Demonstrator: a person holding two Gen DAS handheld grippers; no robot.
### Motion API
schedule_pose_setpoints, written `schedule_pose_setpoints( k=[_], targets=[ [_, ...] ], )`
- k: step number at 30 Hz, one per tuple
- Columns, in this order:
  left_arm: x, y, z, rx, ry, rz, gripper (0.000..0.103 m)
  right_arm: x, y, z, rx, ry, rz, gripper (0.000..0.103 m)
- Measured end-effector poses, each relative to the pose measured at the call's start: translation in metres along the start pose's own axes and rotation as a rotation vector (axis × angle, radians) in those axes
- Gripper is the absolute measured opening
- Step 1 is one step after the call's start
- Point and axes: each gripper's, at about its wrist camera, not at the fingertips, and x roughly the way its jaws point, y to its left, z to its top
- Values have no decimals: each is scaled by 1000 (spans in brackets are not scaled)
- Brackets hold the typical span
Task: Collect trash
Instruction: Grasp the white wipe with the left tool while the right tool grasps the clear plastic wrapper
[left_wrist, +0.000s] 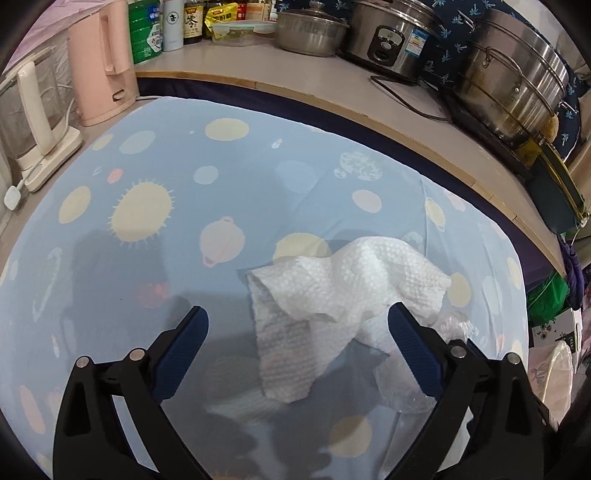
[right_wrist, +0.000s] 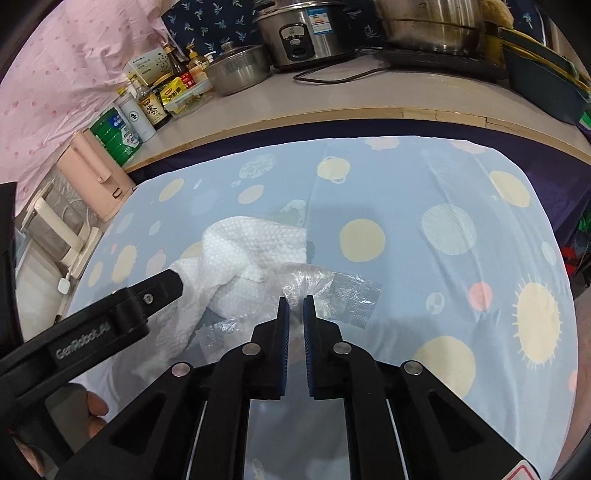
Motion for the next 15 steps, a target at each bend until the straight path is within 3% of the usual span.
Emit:
schedule_pose_setpoints(
  k=[6, 9, 12, 15],
  targets=[
    [24, -25, 3, 28, 24, -18, 93, -10, -17, -6, 34, -2, -7, 7],
    [31, -36, 1, 57, 26, -10, 85, -14, -23, -10, 43, -2, -9, 8],
    [31, -45, -4, 107, 11, 28, 68, -19, -28, -13, 47, -5, -13, 8],
    [28, -48, -9, 142, 1, 68, 43, -25, -34, -17, 56, -8, -15, 8]
  ],
)
